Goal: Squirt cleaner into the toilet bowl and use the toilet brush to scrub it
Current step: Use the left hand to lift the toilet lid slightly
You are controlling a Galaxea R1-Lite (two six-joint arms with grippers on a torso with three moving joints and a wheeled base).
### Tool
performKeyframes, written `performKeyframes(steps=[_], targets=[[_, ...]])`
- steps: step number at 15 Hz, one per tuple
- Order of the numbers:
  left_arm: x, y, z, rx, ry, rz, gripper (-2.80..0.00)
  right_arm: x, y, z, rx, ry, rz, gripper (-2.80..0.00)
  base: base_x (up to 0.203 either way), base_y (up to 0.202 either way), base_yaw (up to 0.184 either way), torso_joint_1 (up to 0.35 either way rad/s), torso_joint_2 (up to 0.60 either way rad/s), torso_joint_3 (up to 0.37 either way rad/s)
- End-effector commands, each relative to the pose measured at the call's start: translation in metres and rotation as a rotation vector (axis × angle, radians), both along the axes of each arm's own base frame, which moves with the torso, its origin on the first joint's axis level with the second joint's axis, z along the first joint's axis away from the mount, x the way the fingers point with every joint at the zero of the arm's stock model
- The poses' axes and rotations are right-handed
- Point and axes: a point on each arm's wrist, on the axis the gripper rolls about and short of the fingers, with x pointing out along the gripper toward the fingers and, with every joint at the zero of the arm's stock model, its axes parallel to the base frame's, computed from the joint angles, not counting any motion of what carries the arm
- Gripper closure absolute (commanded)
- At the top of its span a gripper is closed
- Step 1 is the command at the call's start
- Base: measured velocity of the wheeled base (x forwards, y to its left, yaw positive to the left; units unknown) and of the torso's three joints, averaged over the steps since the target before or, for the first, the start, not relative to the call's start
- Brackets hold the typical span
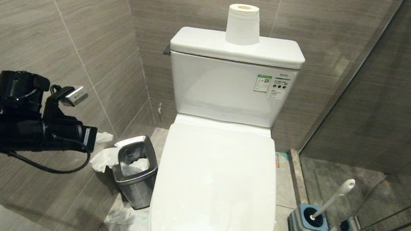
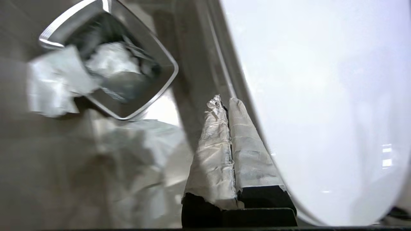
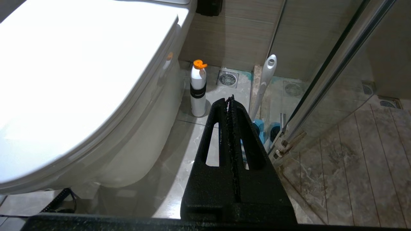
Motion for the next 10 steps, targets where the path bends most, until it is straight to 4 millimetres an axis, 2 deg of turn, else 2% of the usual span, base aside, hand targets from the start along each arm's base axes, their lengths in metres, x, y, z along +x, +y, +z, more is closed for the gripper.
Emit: performKeyframes(steps=[1,4,8,10], targets=[[0.02,-0.001,-0.019,-0.113,0.097,0.014,0.0,0.0,0.0,0.0,0.0,0.0,0.0,0.0,0.0,0.0,0.0,0.0,0.0,0.0],[0.043,-0.003,-0.041,-0.207,0.123,0.03,0.0,0.0,0.0,0.0,0.0,0.0,0.0,0.0,0.0,0.0,0.0,0.0,0.0,0.0],[0.08,-0.009,-0.069,-0.367,0.077,0.088,0.0,0.0,0.0,0.0,0.0,0.0,0.001,0.0,0.0,0.0,0.0,0.0,0.0,0.0],[0.084,-0.011,-0.076,-0.462,0.121,0.066,0.0,0.0,0.0,0.0,0.0,0.0,0.001,0.0,0.0,0.0,0.0,0.0,0.0,0.0]])
